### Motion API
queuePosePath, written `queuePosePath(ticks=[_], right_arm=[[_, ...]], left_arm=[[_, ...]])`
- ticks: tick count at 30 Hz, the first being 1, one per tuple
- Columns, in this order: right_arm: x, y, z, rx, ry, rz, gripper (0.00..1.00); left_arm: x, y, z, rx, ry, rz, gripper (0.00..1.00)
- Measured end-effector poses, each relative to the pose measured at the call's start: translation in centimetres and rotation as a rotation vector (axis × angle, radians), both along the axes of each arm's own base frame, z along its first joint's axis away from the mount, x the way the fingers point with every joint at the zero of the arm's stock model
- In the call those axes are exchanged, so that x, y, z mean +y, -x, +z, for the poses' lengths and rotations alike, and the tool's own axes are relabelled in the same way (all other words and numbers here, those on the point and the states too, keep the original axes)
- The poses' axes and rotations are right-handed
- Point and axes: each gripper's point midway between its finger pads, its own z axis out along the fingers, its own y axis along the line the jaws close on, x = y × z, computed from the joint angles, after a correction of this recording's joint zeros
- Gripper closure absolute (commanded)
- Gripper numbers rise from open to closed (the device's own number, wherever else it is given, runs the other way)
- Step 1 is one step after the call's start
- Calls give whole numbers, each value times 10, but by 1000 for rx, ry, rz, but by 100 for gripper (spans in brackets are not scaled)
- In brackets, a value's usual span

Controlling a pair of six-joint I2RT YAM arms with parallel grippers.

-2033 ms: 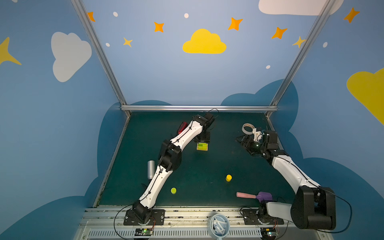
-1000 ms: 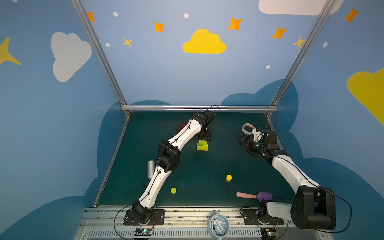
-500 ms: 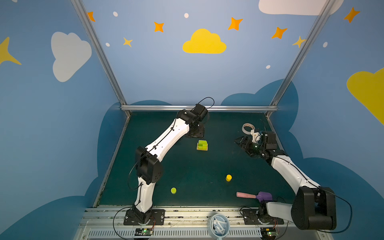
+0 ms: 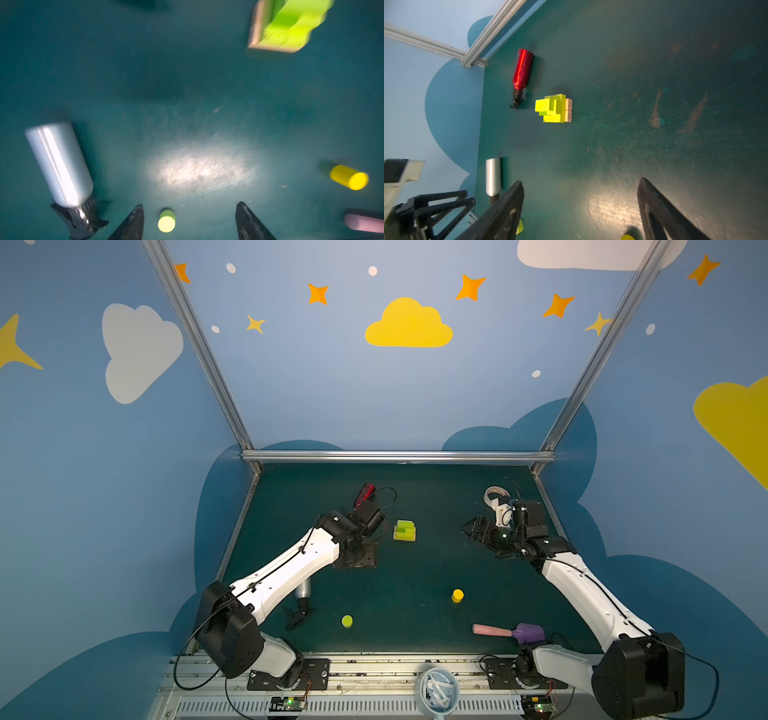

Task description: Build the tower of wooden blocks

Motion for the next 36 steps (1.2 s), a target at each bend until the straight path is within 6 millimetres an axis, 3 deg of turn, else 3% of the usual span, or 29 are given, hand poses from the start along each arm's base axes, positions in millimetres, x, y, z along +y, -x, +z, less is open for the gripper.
queuePosePath(ticks=[7, 19, 36], right_arm=[[2, 15, -11, 35, 70, 23, 16], [1, 38, -35, 92, 107, 34, 16], [6, 37, -40, 96, 108, 44, 16]], left_arm=[[22, 45, -41, 87, -19, 85, 26], [26, 81, -102, 210, -20, 178, 33], [15, 90, -123, 280, -1, 192, 44]])
